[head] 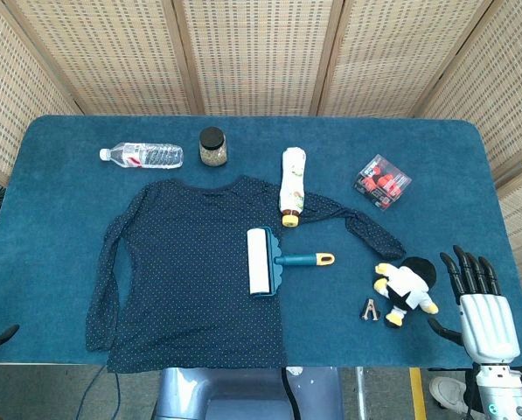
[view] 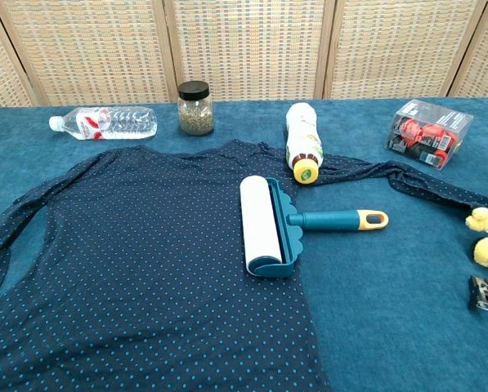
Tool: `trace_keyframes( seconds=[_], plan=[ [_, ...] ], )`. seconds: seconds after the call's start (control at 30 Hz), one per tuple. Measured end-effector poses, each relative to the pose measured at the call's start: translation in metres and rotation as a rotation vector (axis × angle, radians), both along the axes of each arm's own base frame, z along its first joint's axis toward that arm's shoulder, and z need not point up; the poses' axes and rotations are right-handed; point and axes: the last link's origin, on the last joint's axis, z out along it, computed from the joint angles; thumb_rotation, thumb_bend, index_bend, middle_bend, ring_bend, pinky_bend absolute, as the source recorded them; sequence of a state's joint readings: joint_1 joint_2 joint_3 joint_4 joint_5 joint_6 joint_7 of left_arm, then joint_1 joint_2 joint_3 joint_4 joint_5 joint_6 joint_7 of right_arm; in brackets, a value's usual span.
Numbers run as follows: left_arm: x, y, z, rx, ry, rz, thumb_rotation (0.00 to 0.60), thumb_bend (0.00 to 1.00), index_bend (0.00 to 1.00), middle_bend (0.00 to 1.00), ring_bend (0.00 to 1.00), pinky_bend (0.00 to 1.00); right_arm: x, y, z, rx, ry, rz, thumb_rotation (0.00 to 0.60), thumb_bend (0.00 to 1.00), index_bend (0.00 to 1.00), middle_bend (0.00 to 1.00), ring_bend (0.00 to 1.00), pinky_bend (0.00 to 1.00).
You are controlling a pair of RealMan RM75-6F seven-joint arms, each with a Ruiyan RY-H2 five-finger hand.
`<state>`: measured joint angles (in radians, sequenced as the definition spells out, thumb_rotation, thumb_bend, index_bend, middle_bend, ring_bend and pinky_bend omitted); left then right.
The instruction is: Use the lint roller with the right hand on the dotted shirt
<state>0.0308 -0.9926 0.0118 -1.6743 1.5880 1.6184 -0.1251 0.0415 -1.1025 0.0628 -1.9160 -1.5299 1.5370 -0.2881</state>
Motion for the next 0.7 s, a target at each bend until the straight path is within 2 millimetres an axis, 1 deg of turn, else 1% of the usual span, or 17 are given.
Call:
trace_keyframes(
  seconds=[0.27, 0.3, 0.33, 0.37, 0.4, 0.43, 0.47, 0.5, 0.53, 0.57, 0.6, 0.63, 0.7],
  plan=[
    [-0.002, 0.002, 0.001, 0.001, -0.009, 0.005, 0.6, 0.0, 0.0, 0.0, 0.0, 0.0, -0.001, -0.001, -0.004, 0.023, 0.0, -0.012, 0.6, 0.0, 0.0, 0.0, 0.0, 0.0],
    [-0.002, 0.002, 0.001, 0.001, -0.012, 0.006, 0.6, 0.0, 0.0, 0.0, 0.0, 0.0, -0.001, -0.002, -0.005, 0.028, -0.001, -0.013, 0.6, 0.0, 0.0, 0.02, 0.02, 0.0],
    [-0.002, 0.002, 0.002, 0.003, -0.015, 0.008, 0.6, 0.0, 0.0, 0.0, 0.0, 0.0, 0.0, -0.004, -0.006, 0.036, -0.001, -0.014, 0.6, 0.0, 0.0, 0.07, 0.06, 0.0],
    [-0.003, 0.003, 0.002, 0.006, -0.017, 0.012, 0.6, 0.0, 0.0, 0.0, 0.0, 0.0, 0.001, -0.007, -0.007, 0.043, 0.003, -0.012, 0.6, 0.0, 0.0, 0.19, 0.21, 0.03],
    [-0.003, 0.005, 0.003, 0.007, -0.019, 0.015, 0.6, 0.0, 0.0, 0.0, 0.0, 0.0, 0.002, -0.01, -0.008, 0.049, 0.01, -0.005, 0.6, 0.0, 0.0, 0.38, 0.42, 0.14],
    [-0.004, 0.006, 0.003, 0.007, -0.019, 0.018, 0.6, 0.0, 0.0, 0.0, 0.0, 0.0, 0.006, -0.018, -0.009, 0.054, 0.027, 0.012, 0.6, 0.0, 0.0, 0.51, 0.56, 0.27],
    [-0.004, 0.008, 0.002, 0.005, -0.019, 0.022, 0.6, 0.0, 0.0, 0.0, 0.0, 0.0, 0.01, -0.025, -0.009, 0.057, 0.044, 0.03, 0.6, 0.0, 0.0, 0.67, 0.73, 0.53],
    [-0.005, 0.01, 0.002, 0.003, -0.019, 0.026, 0.6, 0.0, 0.0, 0.0, 0.0, 0.0, 0.014, -0.033, -0.01, 0.062, 0.062, 0.051, 0.6, 0.0, 0.0, 0.78, 0.84, 0.77],
    [-0.006, 0.012, 0.001, 0.0, -0.019, 0.031, 0.6, 0.0, 0.0, 0.0, 0.0, 0.0, 0.021, -0.044, -0.012, 0.074, 0.084, 0.078, 0.6, 0.0, 0.0, 0.83, 0.9, 0.88],
    [-0.006, 0.015, 0.001, -0.004, -0.018, 0.038, 0.6, 0.0, 0.0, 0.0, 0.0, 0.0, 0.026, -0.052, -0.013, 0.087, 0.098, 0.095, 0.6, 0.0, 0.0, 0.88, 0.95, 0.97],
    [-0.007, 0.016, 0.0, -0.007, -0.017, 0.043, 0.6, 0.0, 0.0, 0.0, 0.0, 0.0, 0.031, -0.061, -0.016, 0.103, 0.111, 0.109, 0.6, 0.0, 0.0, 0.92, 0.99, 1.0],
    [-0.007, 0.018, 0.0, -0.01, -0.016, 0.049, 0.6, 0.0, 0.0, 0.0, 0.0, 0.0, 0.037, -0.071, -0.019, 0.128, 0.125, 0.12, 0.6, 0.0, 0.0, 0.94, 1.0, 1.0],
    [-0.009, 0.022, -0.001, -0.013, -0.015, 0.062, 0.6, 0.0, 0.0, 0.0, 0.0, 0.0, 0.045, -0.086, -0.025, 0.171, 0.139, 0.122, 0.6, 0.0, 0.0, 0.97, 1.0, 1.0]
  ],
)
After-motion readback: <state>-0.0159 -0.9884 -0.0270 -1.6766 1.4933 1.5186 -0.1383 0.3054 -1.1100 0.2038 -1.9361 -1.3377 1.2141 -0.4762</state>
